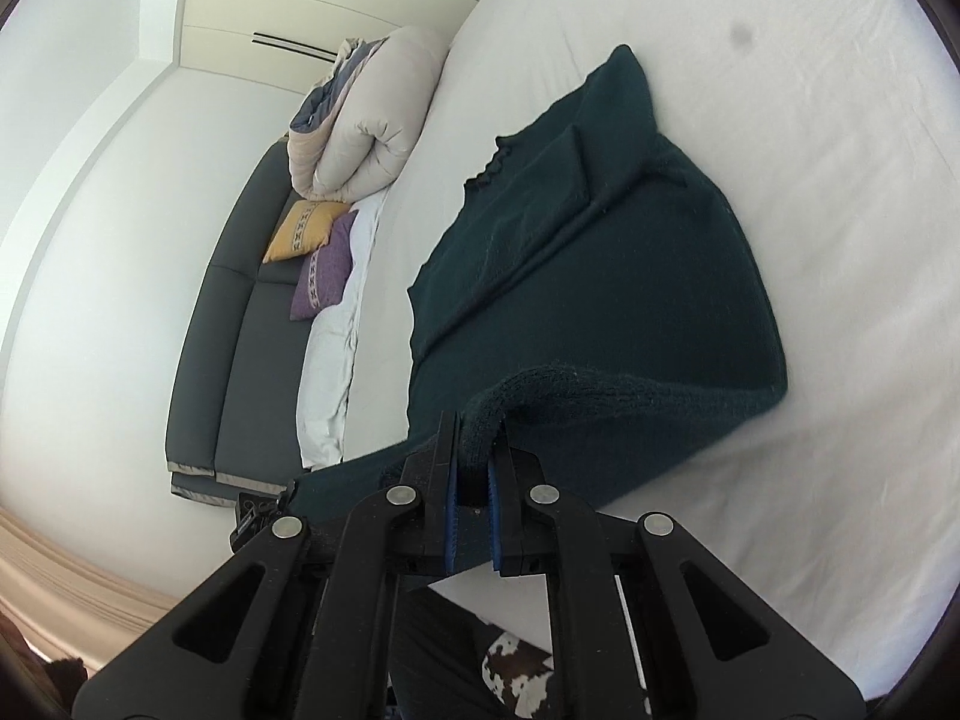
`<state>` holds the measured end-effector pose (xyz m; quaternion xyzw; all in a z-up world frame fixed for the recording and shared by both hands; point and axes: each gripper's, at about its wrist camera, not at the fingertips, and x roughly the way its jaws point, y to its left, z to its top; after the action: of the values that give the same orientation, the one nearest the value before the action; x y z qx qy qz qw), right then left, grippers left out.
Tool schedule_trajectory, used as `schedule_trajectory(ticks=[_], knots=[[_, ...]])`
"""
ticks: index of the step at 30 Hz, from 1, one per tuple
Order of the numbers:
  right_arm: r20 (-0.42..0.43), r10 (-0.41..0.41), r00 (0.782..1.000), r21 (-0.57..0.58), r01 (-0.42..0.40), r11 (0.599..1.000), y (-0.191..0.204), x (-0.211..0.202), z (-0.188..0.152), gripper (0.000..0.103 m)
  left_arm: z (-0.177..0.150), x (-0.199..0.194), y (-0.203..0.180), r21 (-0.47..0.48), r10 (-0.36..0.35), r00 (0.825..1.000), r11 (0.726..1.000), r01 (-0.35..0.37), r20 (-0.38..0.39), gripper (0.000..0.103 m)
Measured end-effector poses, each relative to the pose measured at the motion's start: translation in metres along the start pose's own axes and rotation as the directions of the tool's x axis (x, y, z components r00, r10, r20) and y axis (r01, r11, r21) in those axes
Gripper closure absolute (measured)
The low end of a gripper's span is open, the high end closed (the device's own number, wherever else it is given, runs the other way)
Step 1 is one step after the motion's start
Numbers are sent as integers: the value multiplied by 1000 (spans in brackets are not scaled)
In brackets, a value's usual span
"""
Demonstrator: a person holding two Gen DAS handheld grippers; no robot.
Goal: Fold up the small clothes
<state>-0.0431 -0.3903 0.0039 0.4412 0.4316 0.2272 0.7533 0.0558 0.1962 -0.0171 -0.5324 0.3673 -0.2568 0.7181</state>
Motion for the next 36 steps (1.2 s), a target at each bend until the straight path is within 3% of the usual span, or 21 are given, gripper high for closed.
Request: schedule_trajectory(ticks=[8,16,21,23,24,25,26,27,29,30,32,36], knots=[[106,-11,994,58,5,998,-6,37,109,96,85,65,6,-42,36,998,999,-34,42,97],[172,-81,982,119,61,991,-38,92,234,96,177,161,14,-29,129,991,991,-128,37,97],[194,-174,965,202,134,970,-79,132,297,95,217,210,38,-4,235,971,972,-235,39,97],[170,-222,960,261,173,950,-100,150,314,95,220,218,55,-20,285,958,958,-285,38,89],[156,-236,959,288,184,940,-109,156,321,90,220,217,62,-33,300,953,954,-299,41,79],[167,-239,957,296,182,938,-114,159,325,86,217,211,68,-50,295,954,955,-292,53,55],[196,-235,952,282,175,943,-113,157,329,73,214,203,73,-64,279,957,959,-275,78,43],[225,-222,949,253,163,954,-110,154,331,46,209,196,75,-64,279,956,960,-274,93,42],[265,-226,938,220,169,961,-100,145,332,13,197,185,76,-51,281,955,959,-278,91,42],[275,-245,930,210,190,959,-95,141,331,13,190,181,75,-40,278,956,960,-276,89,42],[266,-239,934,154,204,967,-84,135,325,13,173,177,68,20,300,951,953,-302,70,42],[236,-273,933,24,275,961,-56,125,290,15,134,171,50,189,390,918,898,-397,75,42]])
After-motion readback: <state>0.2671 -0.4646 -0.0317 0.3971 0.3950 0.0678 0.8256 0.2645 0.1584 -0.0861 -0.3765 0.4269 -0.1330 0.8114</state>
